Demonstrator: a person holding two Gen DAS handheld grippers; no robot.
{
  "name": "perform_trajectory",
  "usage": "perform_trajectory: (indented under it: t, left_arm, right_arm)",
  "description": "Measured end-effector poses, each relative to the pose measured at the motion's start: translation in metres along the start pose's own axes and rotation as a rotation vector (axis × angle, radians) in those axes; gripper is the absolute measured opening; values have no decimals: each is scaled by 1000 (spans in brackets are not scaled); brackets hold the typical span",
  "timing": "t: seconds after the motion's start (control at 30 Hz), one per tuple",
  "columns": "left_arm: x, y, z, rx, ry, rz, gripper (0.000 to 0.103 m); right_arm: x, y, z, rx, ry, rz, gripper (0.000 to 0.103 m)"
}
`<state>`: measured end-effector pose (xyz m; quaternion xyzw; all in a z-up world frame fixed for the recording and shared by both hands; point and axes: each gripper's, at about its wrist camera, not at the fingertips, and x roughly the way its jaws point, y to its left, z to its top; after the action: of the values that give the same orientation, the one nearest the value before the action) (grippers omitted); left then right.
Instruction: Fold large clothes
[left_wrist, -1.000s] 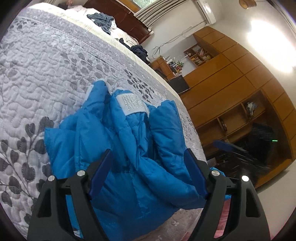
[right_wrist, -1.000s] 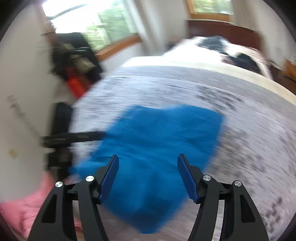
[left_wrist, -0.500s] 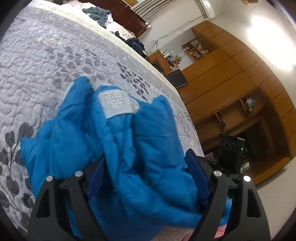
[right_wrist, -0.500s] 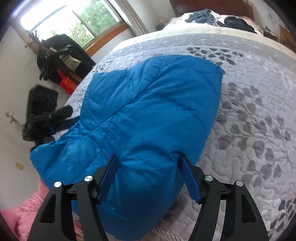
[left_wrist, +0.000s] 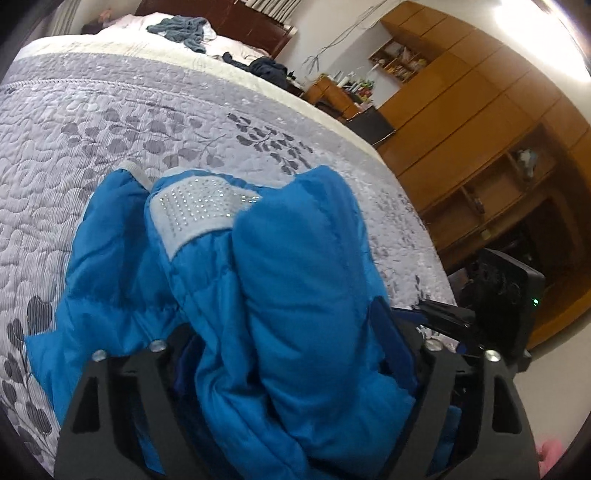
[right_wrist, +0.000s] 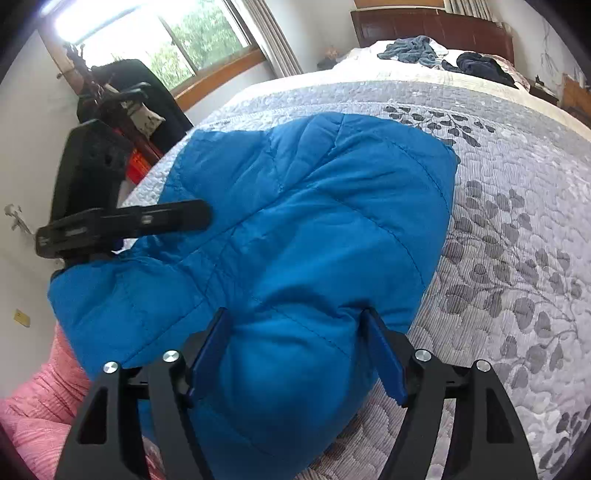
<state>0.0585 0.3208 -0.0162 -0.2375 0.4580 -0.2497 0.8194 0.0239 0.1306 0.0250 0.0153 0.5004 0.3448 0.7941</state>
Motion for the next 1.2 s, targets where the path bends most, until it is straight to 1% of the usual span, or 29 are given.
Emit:
perform_trajectory:
  t: [0.03,0.07,0.13,0.17,0.23,0.33,0.43,0.53,0.67,0.73,0.83,0.9,0.97,1.03,1.1,1.2]
  left_arm:
    - [1,0,0,-4,0,3,66]
    - [3,-1,1,-7,-1,10,63]
    - [4,-3,1,-4,-12,17,51]
    - [5,-6,2,2,-18,20,48]
    - [4,-11,1,14,-35,19,38]
    - [1,-20,0,40,-58,14,31]
    - [-5,-32,3,73,-87,-15,24]
    - [-16,-48,6,116,-122,-69,20]
    - [-41,-65,9,176,-182,-142,19]
    - [-57,-67,8,194,-216,-172,19]
    - [-76,-60,6,186,-250,-210,19]
    - [-89,-47,3,166,-273,-222,19]
    - [-98,-33,0,135,-288,-218,19]
    - [-105,-11,-6,90,-295,-213,19]
    - [-106,8,-13,49,-283,-207,19]
    - [-99,37,-26,-8,-251,-168,19]
  right_arm:
    - [-1,-2,-1,7,-7,11,75]
    - [-2,-6,-3,19,-15,27,76]
    - [-5,-11,-5,37,-28,48,76]
    - [-6,-13,-5,43,-33,54,76]
    - [-14,-19,-9,61,-53,84,76]
    - [-32,-30,-17,103,-109,135,76]
    - [-47,-42,-22,143,-160,126,76]
    - [-56,-53,-25,185,-187,124,76]
    - [-60,-53,-24,185,-203,108,76]
    - [-62,-50,-21,172,-209,108,76]
    - [-61,-41,-17,149,-212,107,76]
    - [-60,-33,-15,129,-206,112,76]
    - [-57,-22,-12,99,-194,120,76]
    - [-55,-11,-11,77,-178,127,76]
    - [-48,-1,-8,55,-148,136,76]
    - [-34,14,-6,30,-92,134,76]
